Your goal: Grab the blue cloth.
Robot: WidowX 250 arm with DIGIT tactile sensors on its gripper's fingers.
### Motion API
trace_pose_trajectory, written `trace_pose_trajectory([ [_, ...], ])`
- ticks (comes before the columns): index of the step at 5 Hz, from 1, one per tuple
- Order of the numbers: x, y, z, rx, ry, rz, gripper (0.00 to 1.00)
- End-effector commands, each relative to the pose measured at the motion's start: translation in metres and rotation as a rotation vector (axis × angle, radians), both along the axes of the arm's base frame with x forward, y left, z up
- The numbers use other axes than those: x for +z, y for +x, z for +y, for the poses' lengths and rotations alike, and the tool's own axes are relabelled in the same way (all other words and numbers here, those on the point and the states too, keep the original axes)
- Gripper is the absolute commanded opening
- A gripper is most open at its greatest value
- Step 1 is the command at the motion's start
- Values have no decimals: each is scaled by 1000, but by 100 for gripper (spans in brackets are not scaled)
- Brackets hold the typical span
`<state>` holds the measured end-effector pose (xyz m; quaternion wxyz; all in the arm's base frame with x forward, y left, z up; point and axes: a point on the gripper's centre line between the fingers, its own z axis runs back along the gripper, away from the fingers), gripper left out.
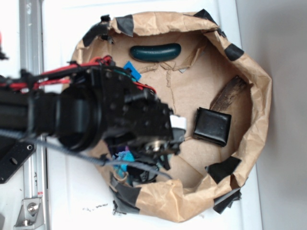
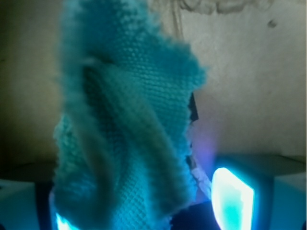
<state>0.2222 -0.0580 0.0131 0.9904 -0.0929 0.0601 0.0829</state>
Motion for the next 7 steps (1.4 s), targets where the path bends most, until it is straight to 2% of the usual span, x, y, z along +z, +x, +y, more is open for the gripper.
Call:
trace_pose_trajectory([
  [1, 12, 12, 9, -24, 91, -76, 0],
  [2, 62, 27, 30, -35, 149, -191, 0],
  [3, 107, 34, 50, 16, 167, -279, 0],
  [4, 145, 37, 74, 72, 223, -357, 0],
  [5, 144, 38, 81, 33, 159, -354, 0],
  [6, 113, 38, 65, -44, 93, -296, 100],
  [7, 75, 28, 25, -153, 39, -276, 100],
])
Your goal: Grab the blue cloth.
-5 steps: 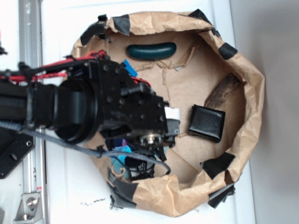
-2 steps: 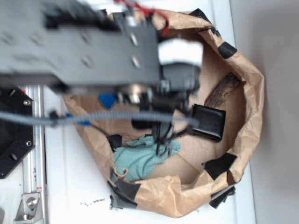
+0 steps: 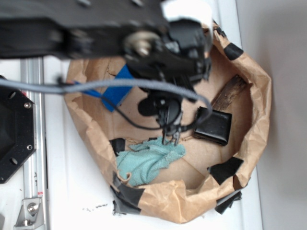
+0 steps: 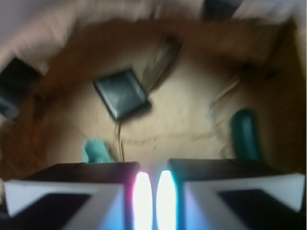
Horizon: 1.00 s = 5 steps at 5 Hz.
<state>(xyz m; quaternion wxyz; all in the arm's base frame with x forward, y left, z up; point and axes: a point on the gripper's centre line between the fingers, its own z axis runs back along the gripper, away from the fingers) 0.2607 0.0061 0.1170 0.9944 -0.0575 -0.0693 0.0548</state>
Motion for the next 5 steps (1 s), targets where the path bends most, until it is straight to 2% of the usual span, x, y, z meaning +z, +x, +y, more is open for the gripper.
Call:
trace_pose_trajectory([
  [1, -45, -15, -64, -182, -90, -16, 100],
  [2, -54, -15, -78, -217, -140, -23, 100],
  [3, -67, -13, -82, -214, -120, -23, 100],
  [5, -106, -10, -80, -210, -53, 31, 100],
])
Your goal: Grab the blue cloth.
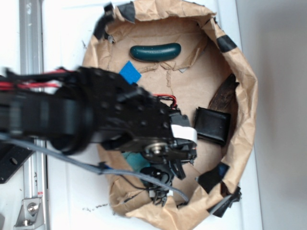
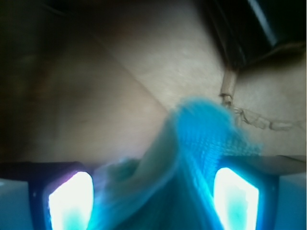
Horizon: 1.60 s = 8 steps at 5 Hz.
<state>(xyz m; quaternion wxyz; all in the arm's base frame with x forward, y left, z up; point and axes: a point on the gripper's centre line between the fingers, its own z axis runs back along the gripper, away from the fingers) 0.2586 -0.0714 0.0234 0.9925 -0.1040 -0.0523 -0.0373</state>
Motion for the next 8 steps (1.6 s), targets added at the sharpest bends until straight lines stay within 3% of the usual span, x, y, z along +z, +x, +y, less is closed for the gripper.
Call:
trace_pose_trajectory([
  [1, -7, -7, 2, 1, 40, -8, 0],
  [4, 30, -3, 30, 91, 31, -75, 0],
  [5, 43, -5, 39, 130, 96, -78, 0],
  [6, 94, -11, 83, 271, 181, -109, 0],
  [7, 146, -17, 107, 366, 252, -125, 0],
  [8, 161, -15, 116, 391, 254, -127, 0],
])
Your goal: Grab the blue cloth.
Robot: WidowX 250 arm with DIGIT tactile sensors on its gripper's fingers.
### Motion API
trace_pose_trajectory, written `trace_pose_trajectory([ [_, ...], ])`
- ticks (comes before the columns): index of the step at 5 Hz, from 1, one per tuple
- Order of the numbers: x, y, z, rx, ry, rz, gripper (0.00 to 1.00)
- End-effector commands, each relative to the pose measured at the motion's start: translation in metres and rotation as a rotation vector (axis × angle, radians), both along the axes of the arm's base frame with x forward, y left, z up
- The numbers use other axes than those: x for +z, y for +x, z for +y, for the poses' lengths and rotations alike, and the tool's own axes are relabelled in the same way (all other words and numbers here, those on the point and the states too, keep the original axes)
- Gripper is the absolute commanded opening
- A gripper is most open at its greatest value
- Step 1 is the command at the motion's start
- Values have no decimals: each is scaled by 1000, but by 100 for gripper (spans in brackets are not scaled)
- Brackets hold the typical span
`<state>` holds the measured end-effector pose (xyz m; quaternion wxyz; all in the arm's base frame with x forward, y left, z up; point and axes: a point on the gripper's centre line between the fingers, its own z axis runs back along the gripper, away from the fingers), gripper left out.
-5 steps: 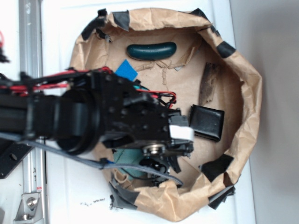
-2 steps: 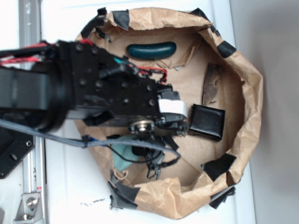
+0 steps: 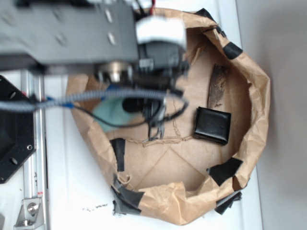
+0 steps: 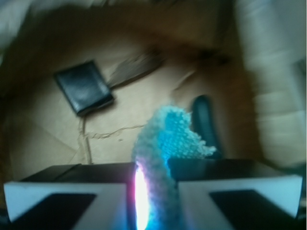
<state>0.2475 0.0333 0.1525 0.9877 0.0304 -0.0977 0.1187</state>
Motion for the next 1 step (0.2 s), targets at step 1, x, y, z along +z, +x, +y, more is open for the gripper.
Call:
trace_pose_trajectory([
  [1, 26, 1, 7, 31, 32, -38, 0],
])
